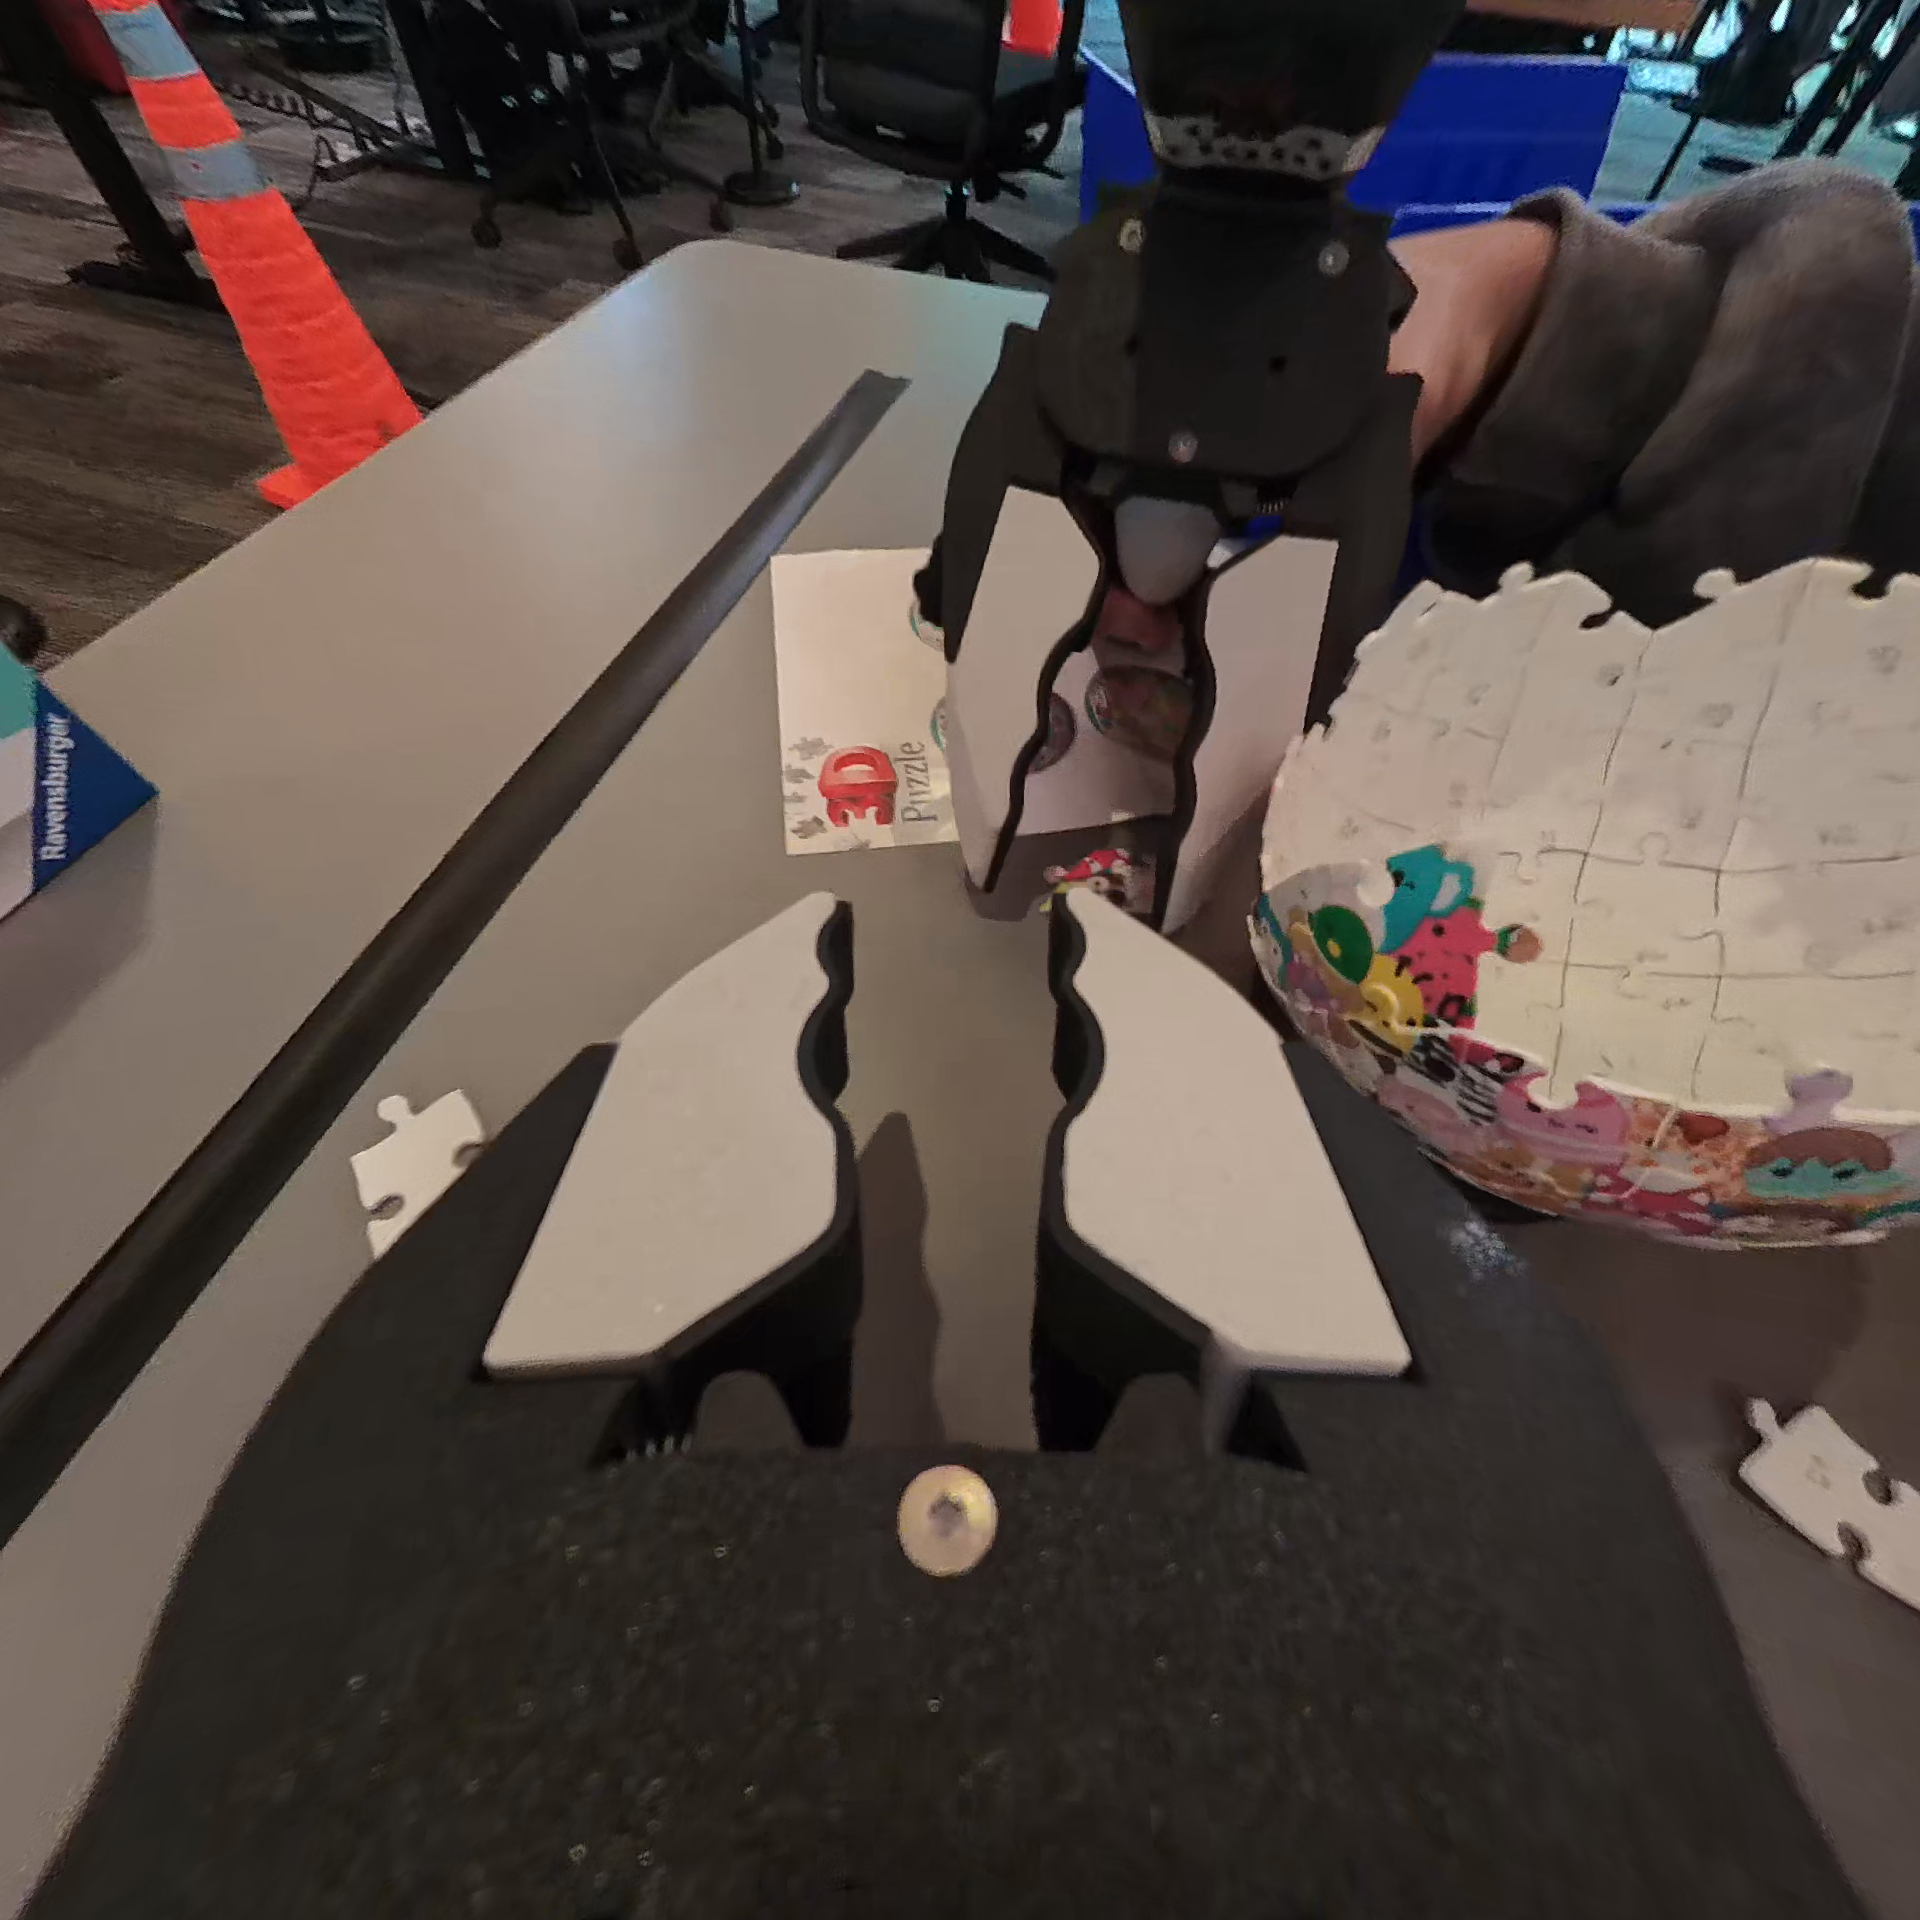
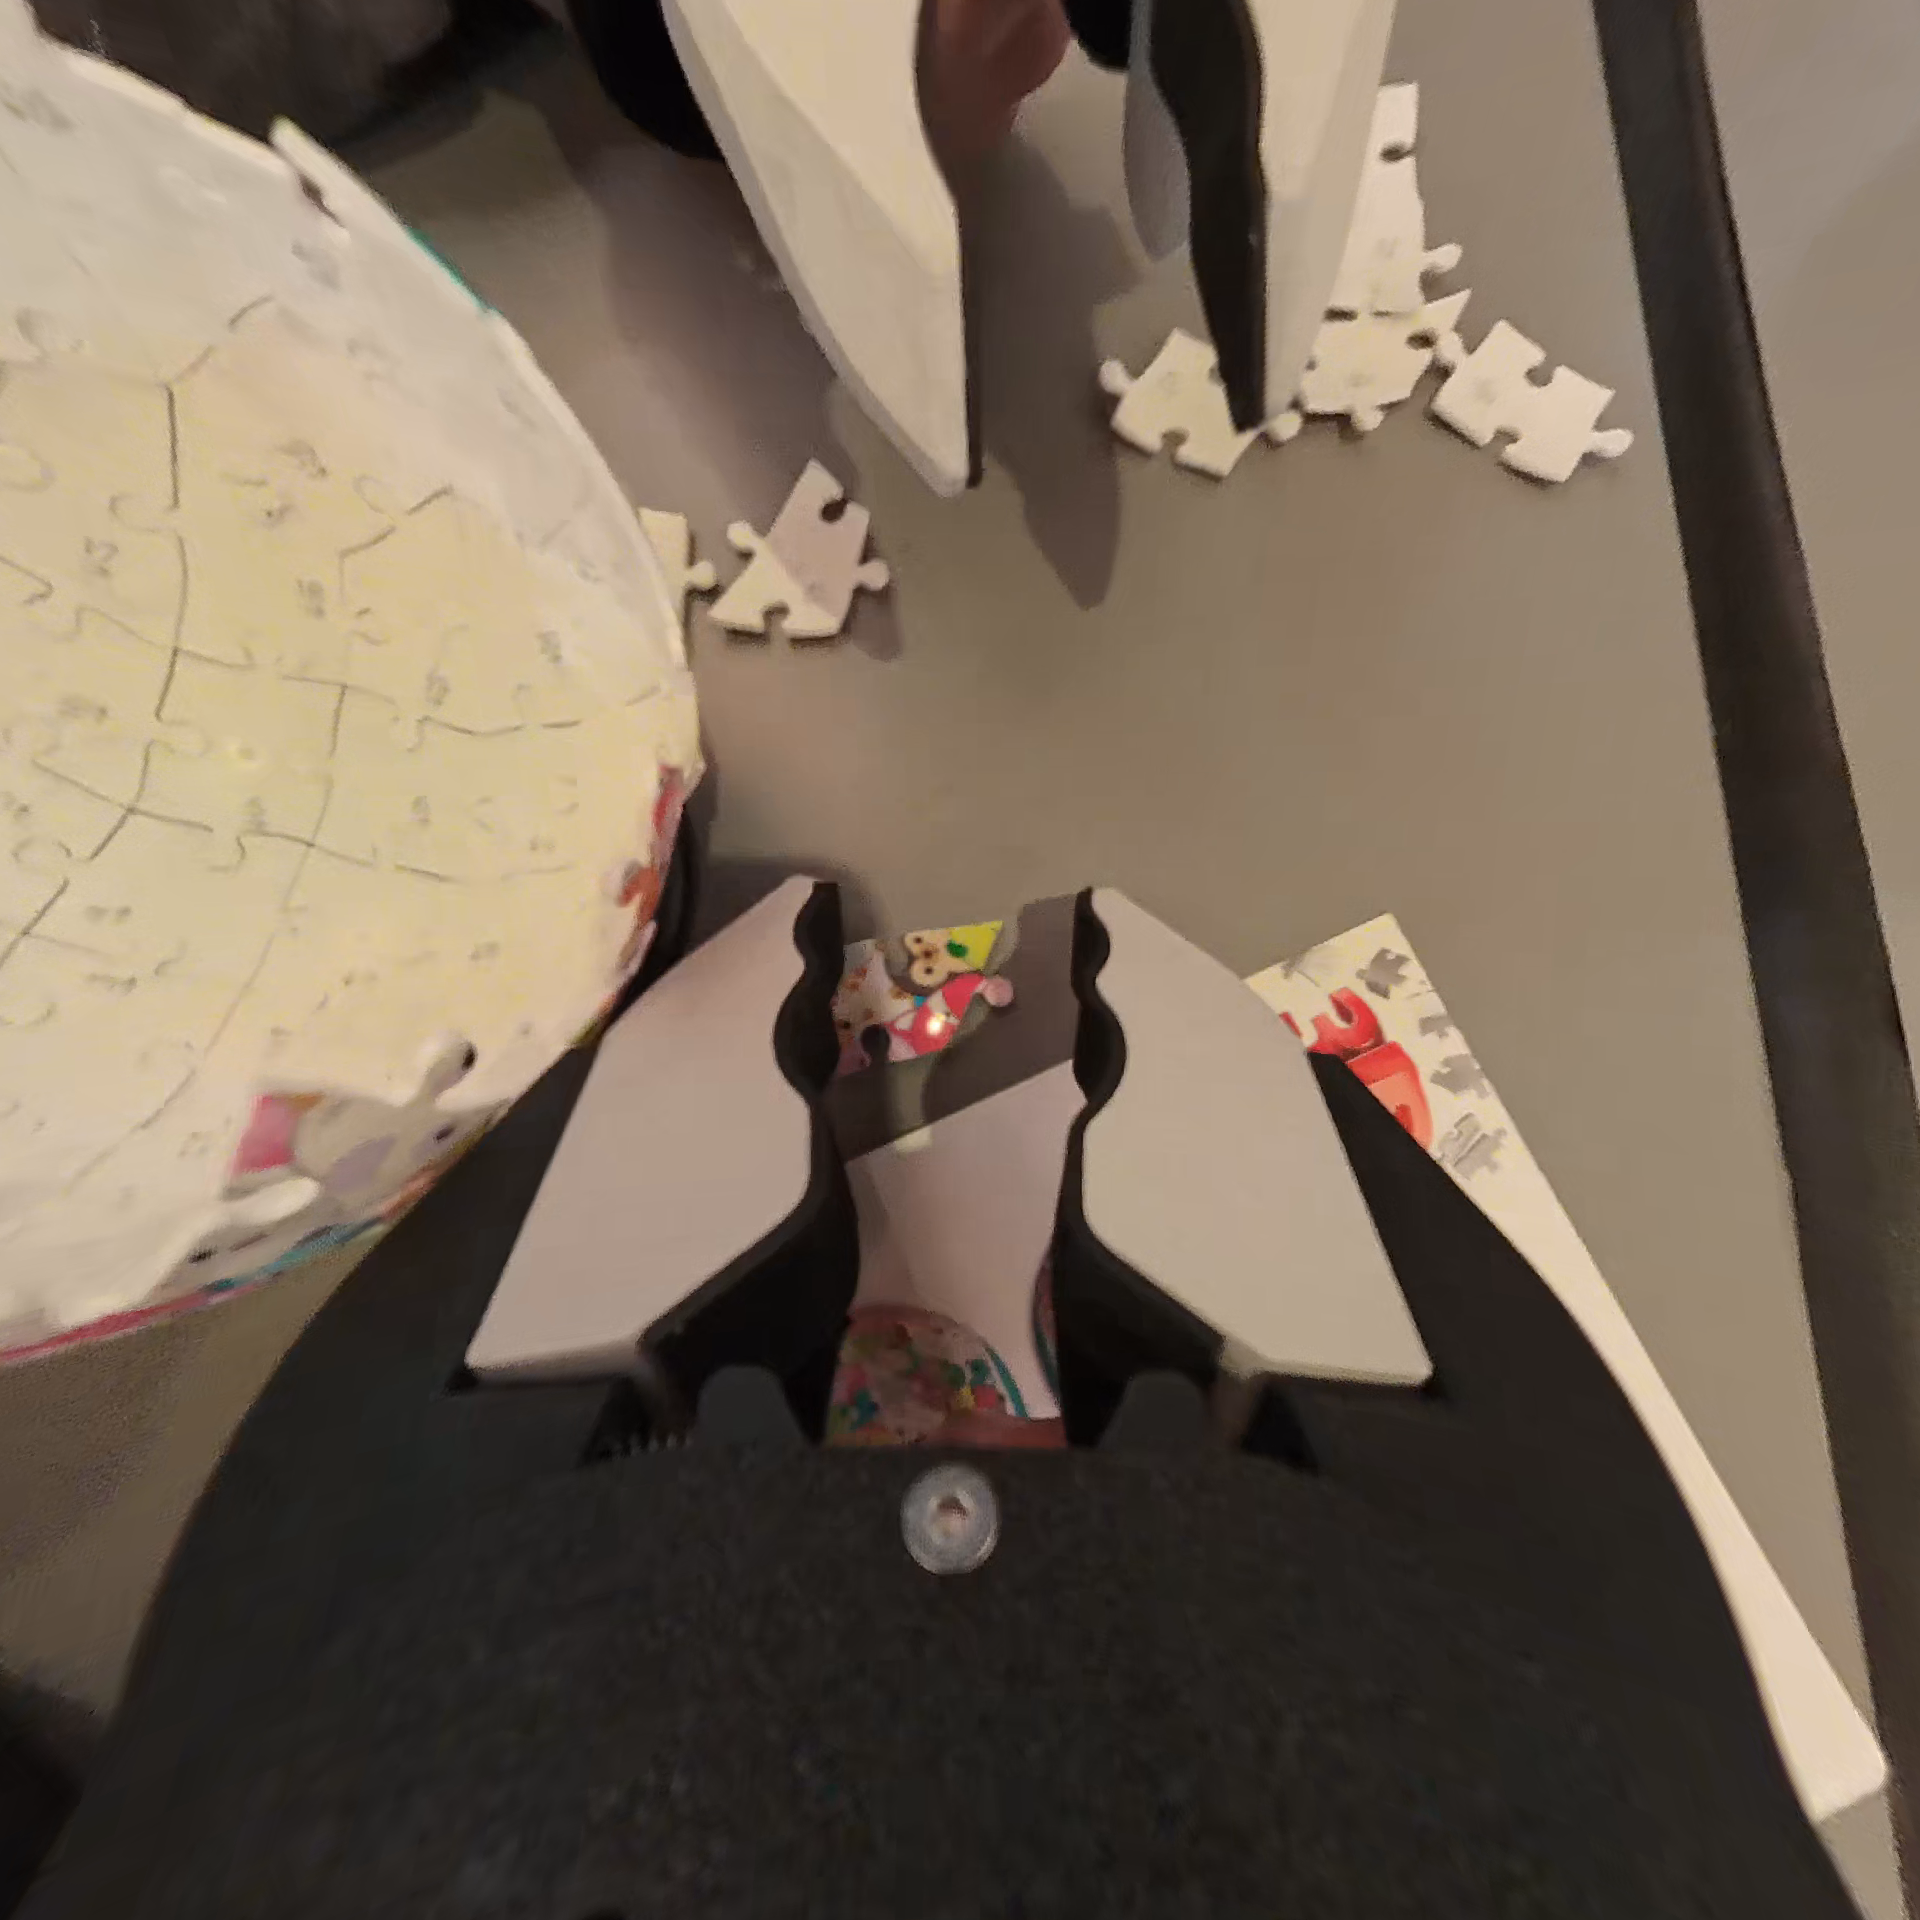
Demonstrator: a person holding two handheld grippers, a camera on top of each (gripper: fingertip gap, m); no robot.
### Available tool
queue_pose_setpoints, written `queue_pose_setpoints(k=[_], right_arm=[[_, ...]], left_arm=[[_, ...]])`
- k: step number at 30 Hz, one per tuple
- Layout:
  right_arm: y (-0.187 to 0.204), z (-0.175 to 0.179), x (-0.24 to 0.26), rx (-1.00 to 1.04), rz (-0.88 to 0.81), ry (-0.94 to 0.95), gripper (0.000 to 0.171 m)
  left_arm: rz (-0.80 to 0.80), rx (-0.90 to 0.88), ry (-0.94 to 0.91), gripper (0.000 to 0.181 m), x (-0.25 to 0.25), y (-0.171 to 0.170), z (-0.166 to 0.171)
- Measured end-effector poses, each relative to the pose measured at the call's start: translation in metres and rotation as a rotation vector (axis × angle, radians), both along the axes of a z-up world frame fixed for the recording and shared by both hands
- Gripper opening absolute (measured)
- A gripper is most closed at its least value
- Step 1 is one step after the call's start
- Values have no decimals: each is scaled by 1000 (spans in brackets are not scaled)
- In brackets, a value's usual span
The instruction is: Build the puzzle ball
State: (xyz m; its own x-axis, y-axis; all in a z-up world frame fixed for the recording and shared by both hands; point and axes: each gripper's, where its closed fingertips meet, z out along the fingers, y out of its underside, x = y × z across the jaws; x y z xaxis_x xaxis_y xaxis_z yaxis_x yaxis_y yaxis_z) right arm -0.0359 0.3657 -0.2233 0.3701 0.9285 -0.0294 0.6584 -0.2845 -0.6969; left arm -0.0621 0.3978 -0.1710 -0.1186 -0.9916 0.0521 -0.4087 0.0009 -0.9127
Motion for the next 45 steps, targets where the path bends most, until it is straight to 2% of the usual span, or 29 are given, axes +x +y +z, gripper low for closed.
queue_pose_setpoints(k=[6, 11, 14, 17, 23, 25, 29, 31, 33, 37, 39, 41, 45], right_arm=[[-2, -6, 3, 24, 39, -73, 40], [0, -5, 9, 54, 33, -148, 30], [0, 2, 15, 83, 14, -196, 32], [-7, 11, 20, 21, -43, -214, 39], [-13, -5, 23, -40, -87, -251, 41], [-12, -5, 21, -31, -85, -261, 32], [-8, -4, 20, -37, -105, -219, 30], [-1, 11, 15, -22, -127, -108, 1], [5, 19, 16, -12, -156, -54, 2], [6, 17, 35, 26, -198, -182, 7], [6, 26, 32, 79, -188, -200, 0], [9, 30, 29, 123, -184, -213, 0], [4, 24, 32, 60, -190, -215, 4]], left_arm=[[-70, -27, 71, 35, 3, -8, -10], [-64, -9, 68, 35, 3, -8, -10], [-64, 3, 76, 35, 3, -9, -11], [-65, 0, 77, 35, 3, -9, -12], [-67, 1, 81, 35, 3, -9, -12], [-67, 11, 89, 35, 3, -10, -14], [-73, 41, 132, 35, 7, -11, -21], [-76, 83, 145, 35, 10, -10, -24], [-69, 140, 148, 34, 14, -6, -27], [-84, 151, 175, 33, 18, -2, -31], [-84, 143, 172, 33, 19, 0, -30], [-84, 153, 167, 31, 20, 0, -30], [-101, 188, 183, 29, 26, 0, -33]])
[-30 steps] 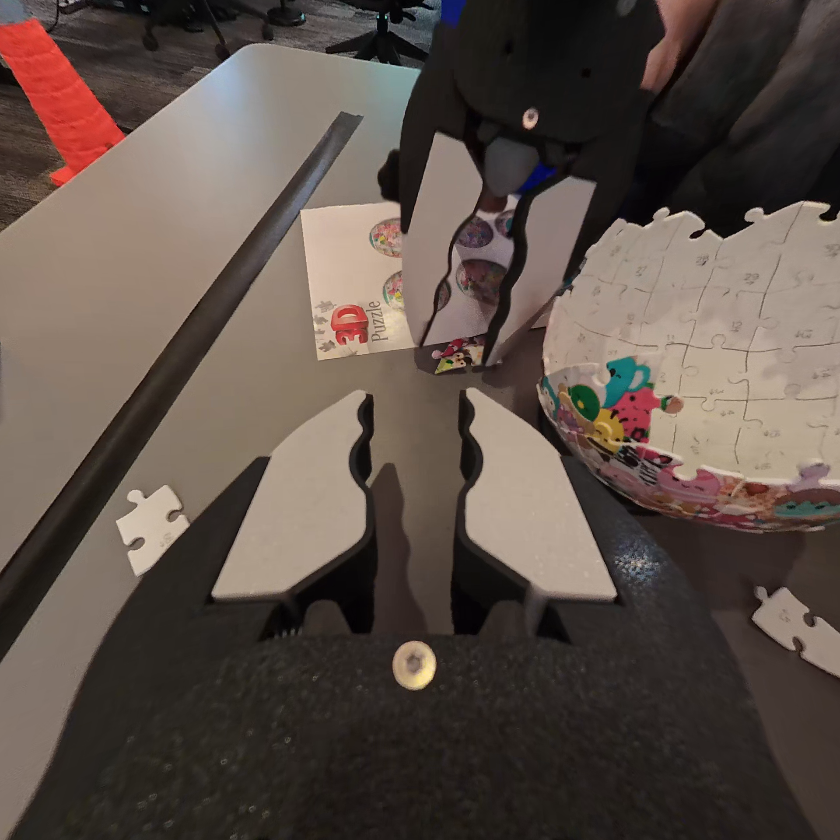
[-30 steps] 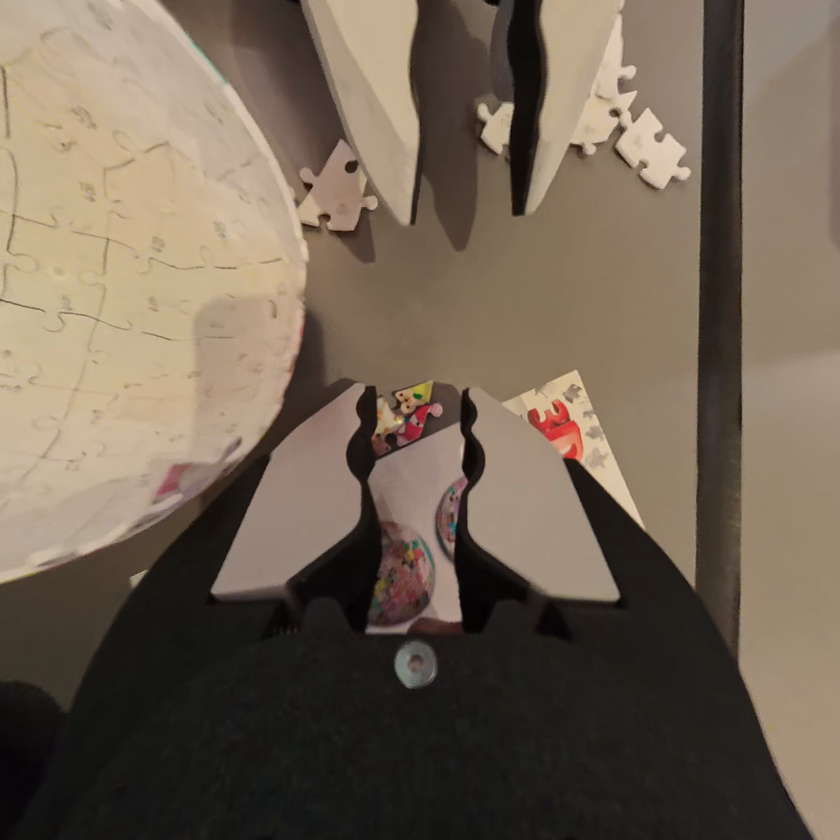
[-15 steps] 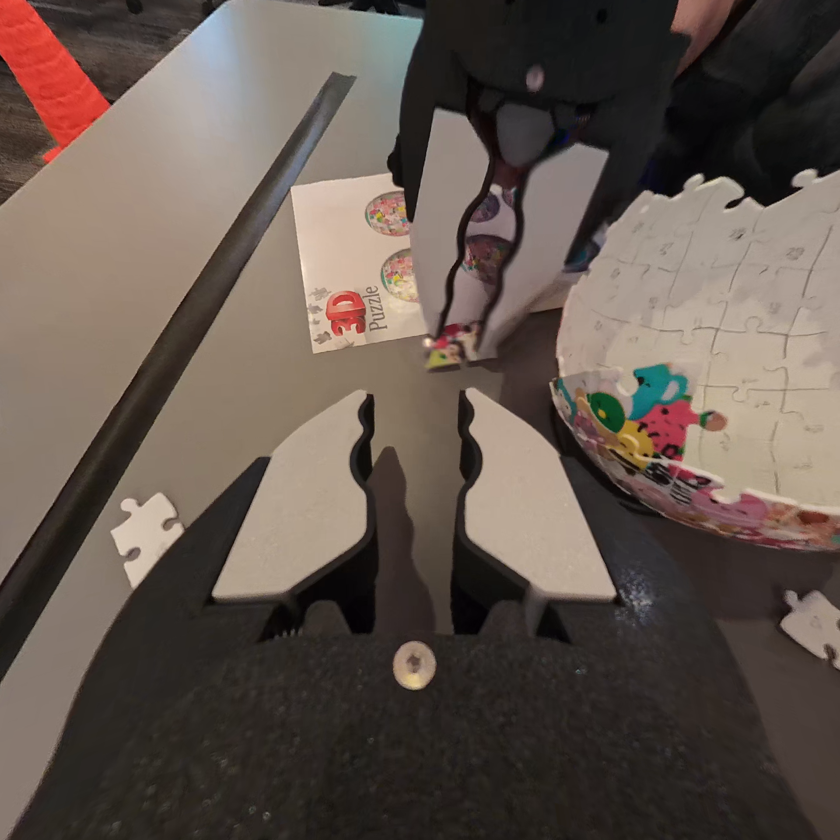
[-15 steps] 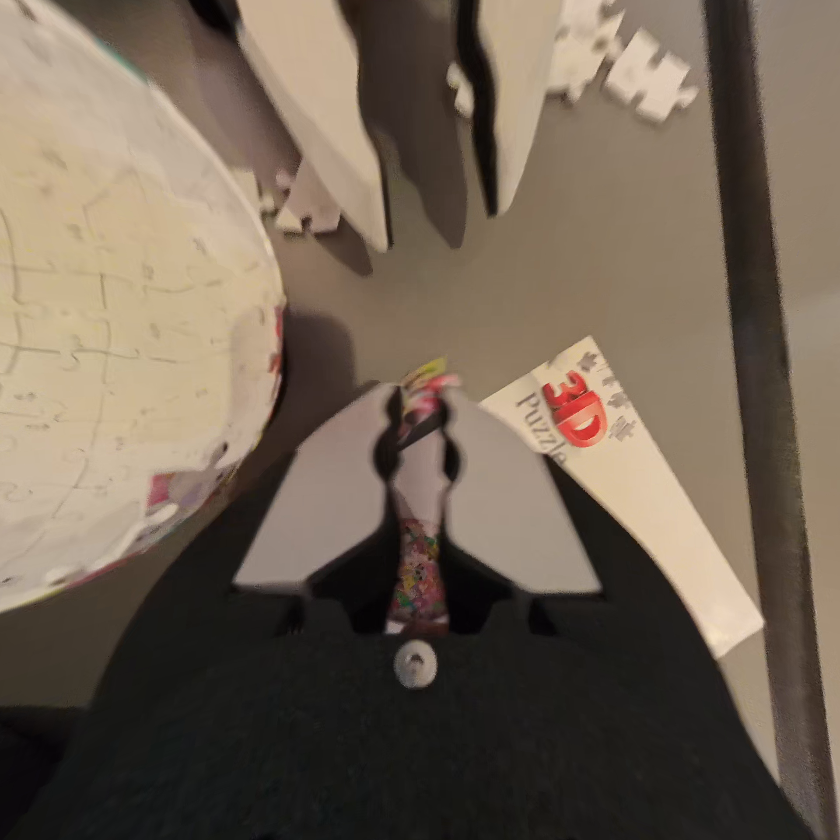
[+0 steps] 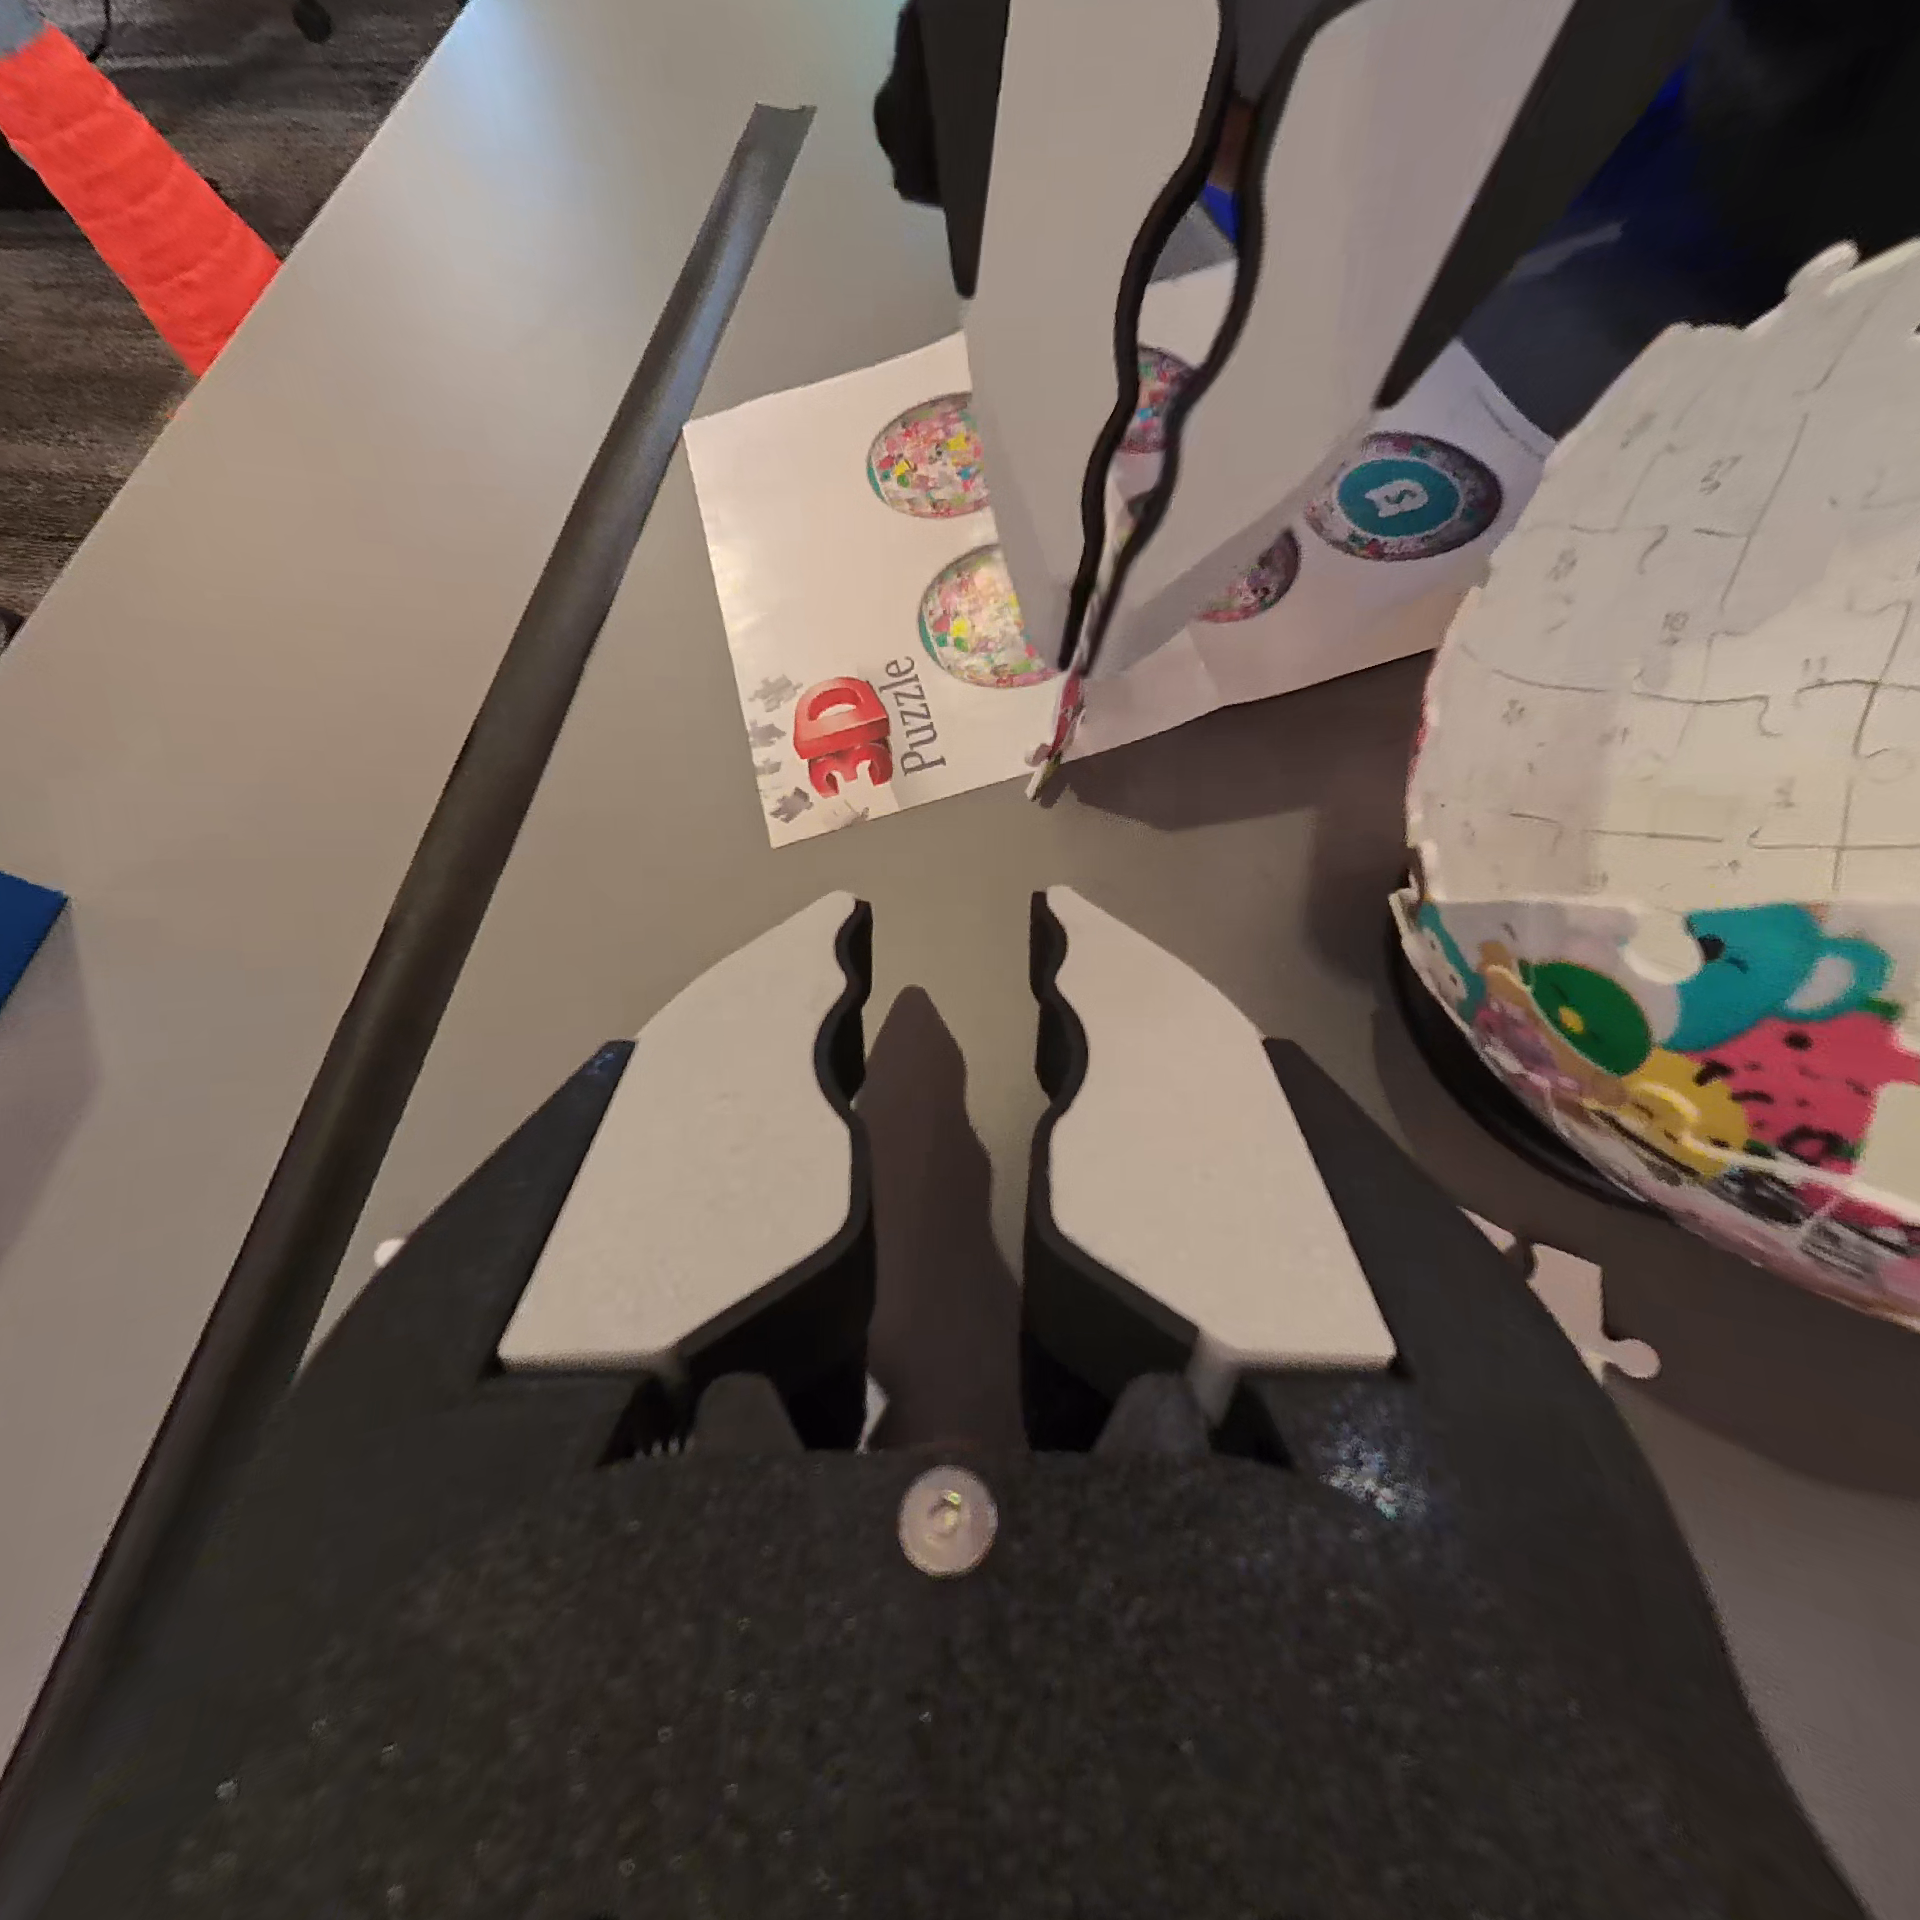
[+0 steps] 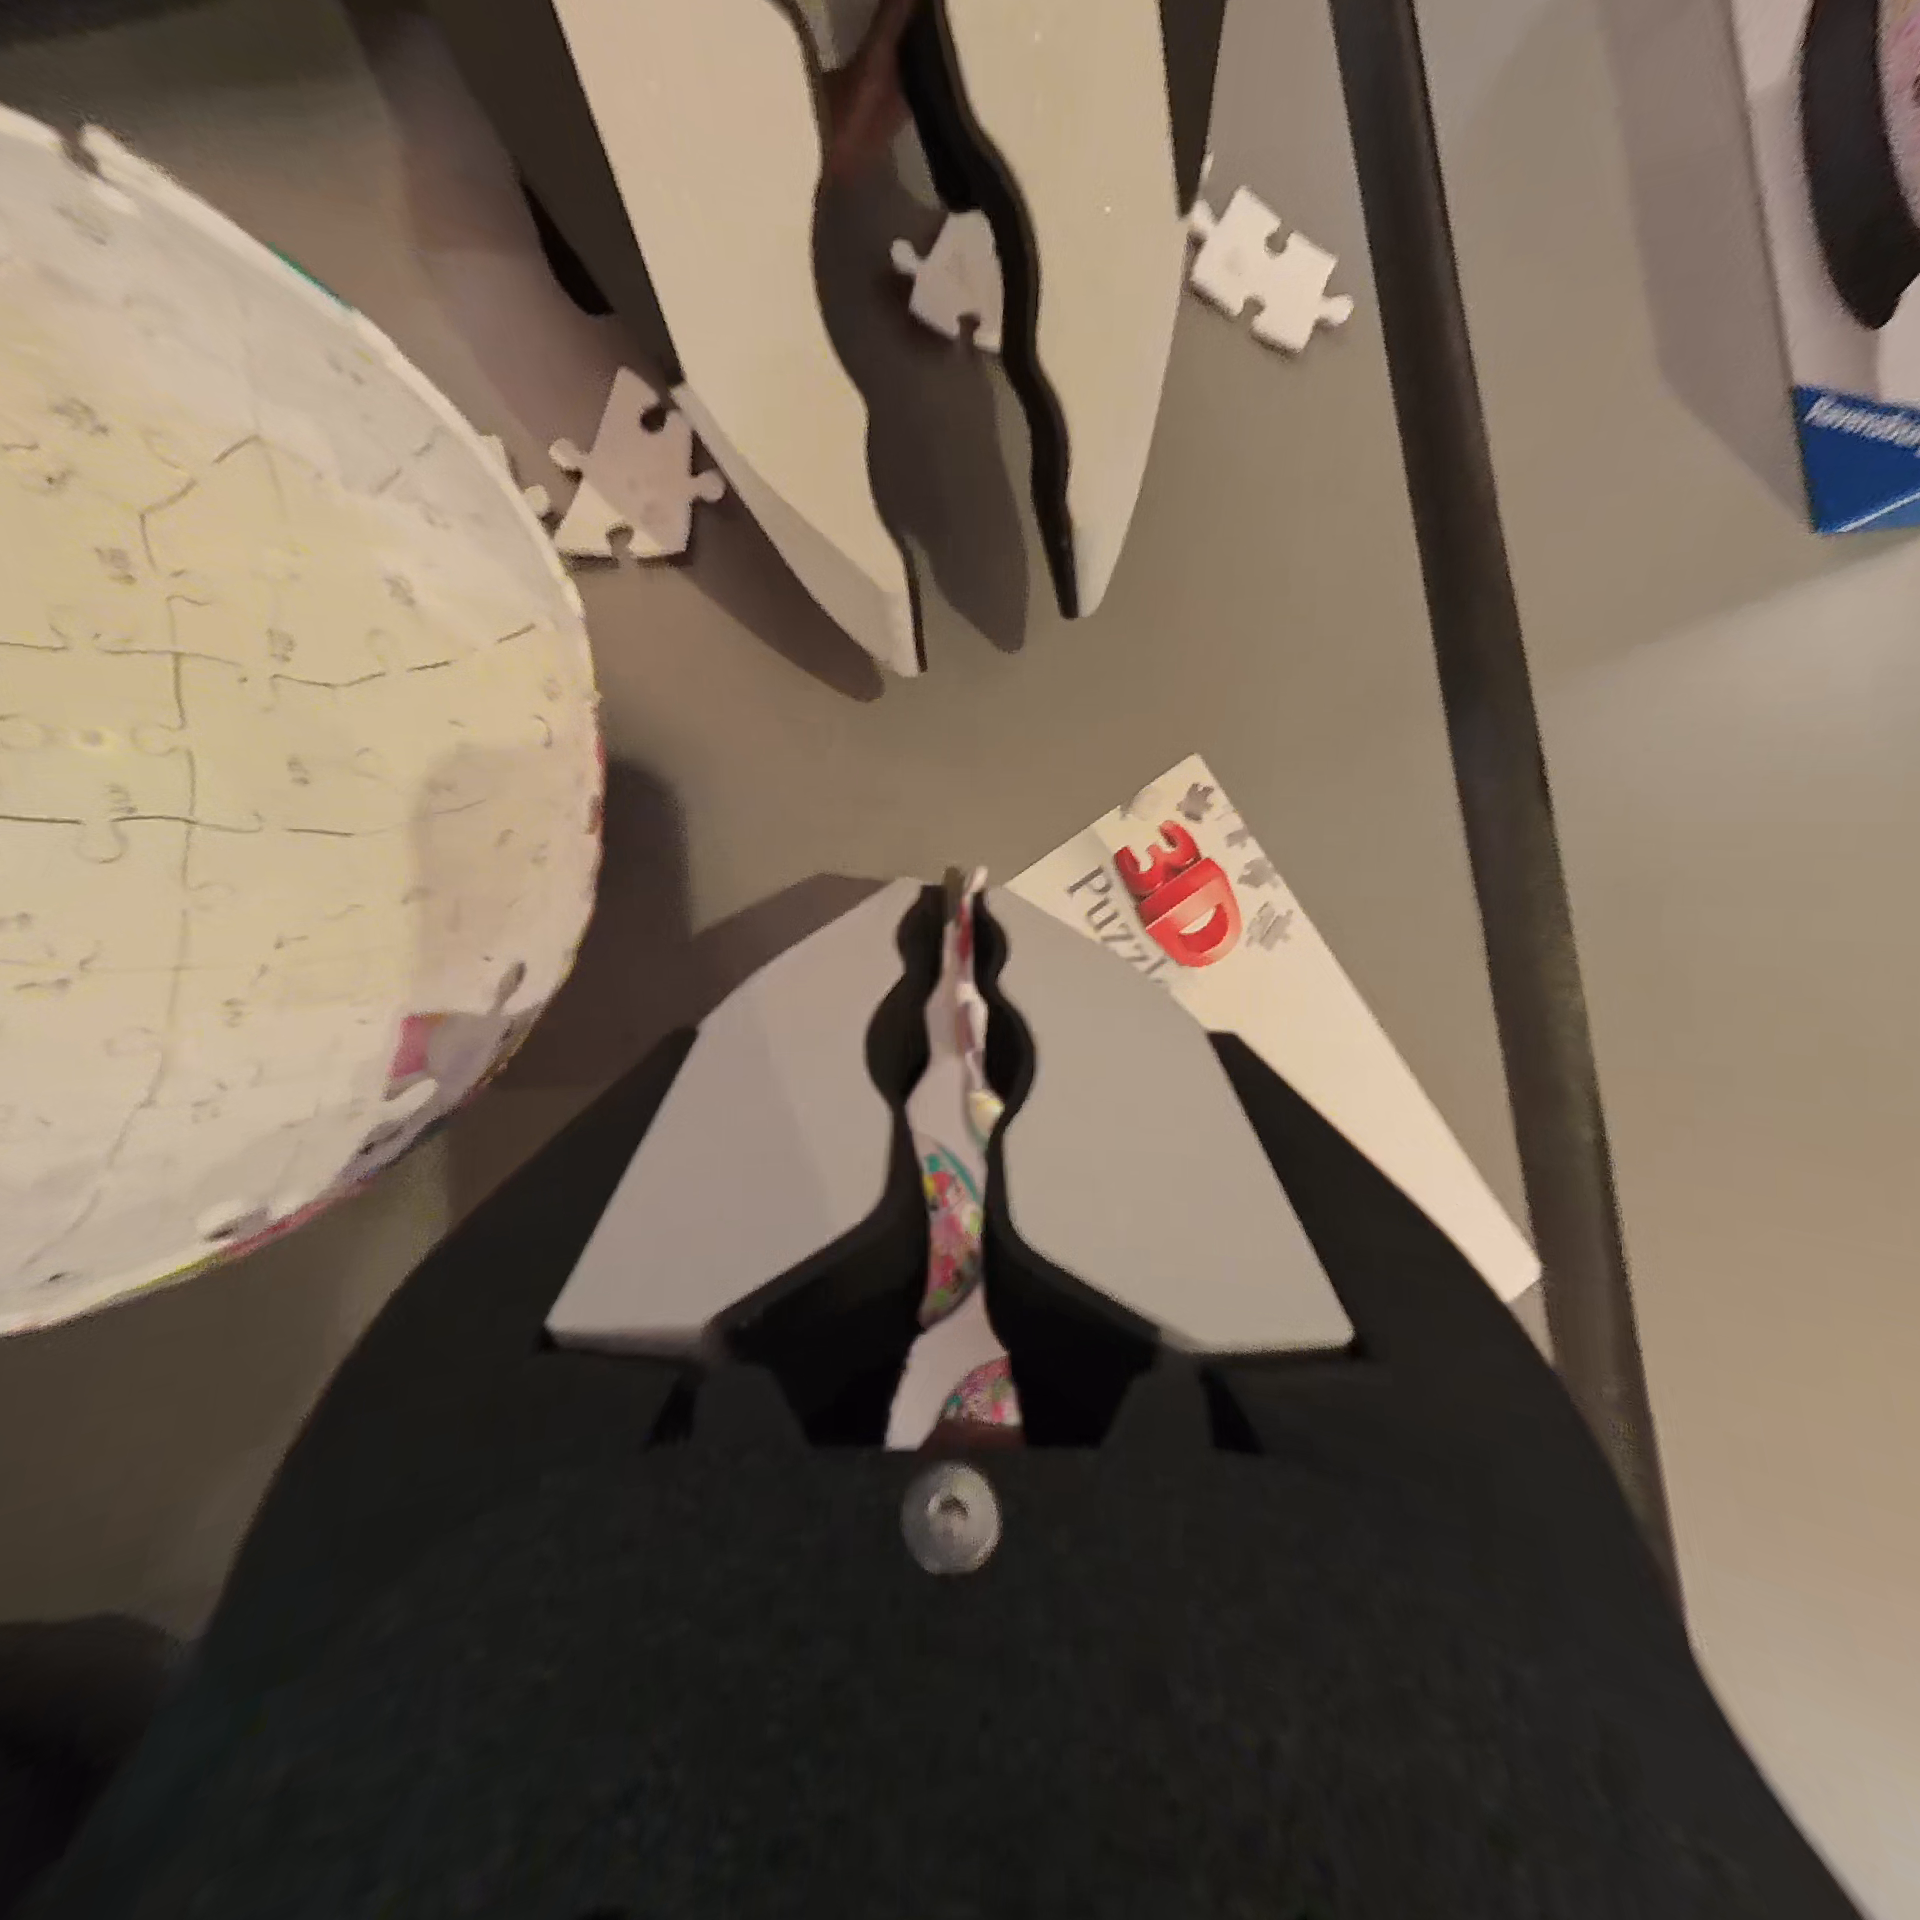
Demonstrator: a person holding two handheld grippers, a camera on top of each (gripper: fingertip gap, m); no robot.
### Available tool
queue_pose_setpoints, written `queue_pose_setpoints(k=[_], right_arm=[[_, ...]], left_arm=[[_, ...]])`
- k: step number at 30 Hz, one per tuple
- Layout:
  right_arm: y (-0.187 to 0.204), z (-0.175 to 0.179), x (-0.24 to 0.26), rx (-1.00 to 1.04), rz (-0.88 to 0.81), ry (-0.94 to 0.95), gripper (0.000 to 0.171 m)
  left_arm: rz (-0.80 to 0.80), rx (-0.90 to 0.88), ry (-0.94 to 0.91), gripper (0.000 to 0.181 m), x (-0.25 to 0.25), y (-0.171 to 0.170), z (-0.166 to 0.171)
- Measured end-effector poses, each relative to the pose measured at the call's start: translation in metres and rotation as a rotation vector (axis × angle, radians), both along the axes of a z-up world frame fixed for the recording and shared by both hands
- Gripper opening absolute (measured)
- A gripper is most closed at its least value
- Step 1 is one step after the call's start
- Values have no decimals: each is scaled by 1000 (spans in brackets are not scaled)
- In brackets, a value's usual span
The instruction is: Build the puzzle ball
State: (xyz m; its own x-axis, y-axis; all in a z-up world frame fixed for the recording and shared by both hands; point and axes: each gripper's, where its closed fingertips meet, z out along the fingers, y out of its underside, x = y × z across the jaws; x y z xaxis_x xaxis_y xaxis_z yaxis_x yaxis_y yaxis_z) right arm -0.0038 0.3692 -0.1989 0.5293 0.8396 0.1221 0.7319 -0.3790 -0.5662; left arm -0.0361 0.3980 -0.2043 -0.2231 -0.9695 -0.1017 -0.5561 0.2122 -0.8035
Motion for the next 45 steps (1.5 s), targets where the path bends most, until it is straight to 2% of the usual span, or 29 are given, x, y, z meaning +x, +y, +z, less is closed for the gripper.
queue_pose_setpoints(k=[2, 5, 6, 7, 10, 12, 14, 16, 17, 19, 22, 26, 30, 31, 33, 37, 41, 43, 45], right_arm=[[-2, -1, 0, -7, -8, -16, 19], [1, -14, 6, -26, -26, -88, 25], [1, -22, 10, -49, -36, -120, 24], [-1, -27, 11, -73, -32, -140, 4], [7, -7, 7, 43, -4, -141, 2], [18, 31, -6, 284, 86, -139, 2], [21, 66, -22, 583, 214, -179, 2], [21, 77, -26, 719, 275, -293, 2], [20, 77, -27, 726, 285, -333, 2], [17, 82, -34, 771, 308, -363, 2], [12, 86, -47, 785, 348, -380, 2], [10, 85, -51, 821, 396, -492, 2], [10, 88, -53, 853, 401, -538, 3], [9, 90, -54, 866, 399, -520, 3], [7, 95, -55, 858, 374, -447, 15], [-1, 116, -54, 782, 285, -176, 22], [5, 132, -45, 620, 97, 105, 25], [11, 127, -40, 455, -22, 227, 26], [18, 125, -37, 334, -127, 362, 19]], left_arm=[[-8, 3, 12, 29, 1, -1, -2], [-11, 16, 2, 28, 0, -1, -1], [-12, 22, 2, 28, 0, -2, -1], [-11, 28, 1, 28, 0, -2, -1], [-11, 4, -63, 23, 1, -3, 9], [-31, -181, -174, 22, 1, -12, 33], [-116, -545, -264, 22, -3, -25, 64], [-216, -871, -289, 22, -11, -29, 88], [-254, -971, -295, 23, -15, -28, 95], [-281, -1032, -289, 23, -18, -28, 97], [-307, -1018, -245, 24, -20, -39, 93], [-323, -1106, -253, 24, -22, -40, 96], [-314, -1142, -255, 14, -25, -38, 96], [-320, -1146, -261, 13, -26, -38, 98], [-292, -1122, -279, 2, -26, -34, 98], [-225, -998, -333, 1, -26, -24, 100], [-131, -886, -380, 2, -24, -14, 98], [-89, -860, -417, 2, -24, -7, 99], [-74, -859, -456, 2, -26, -4, 103]])
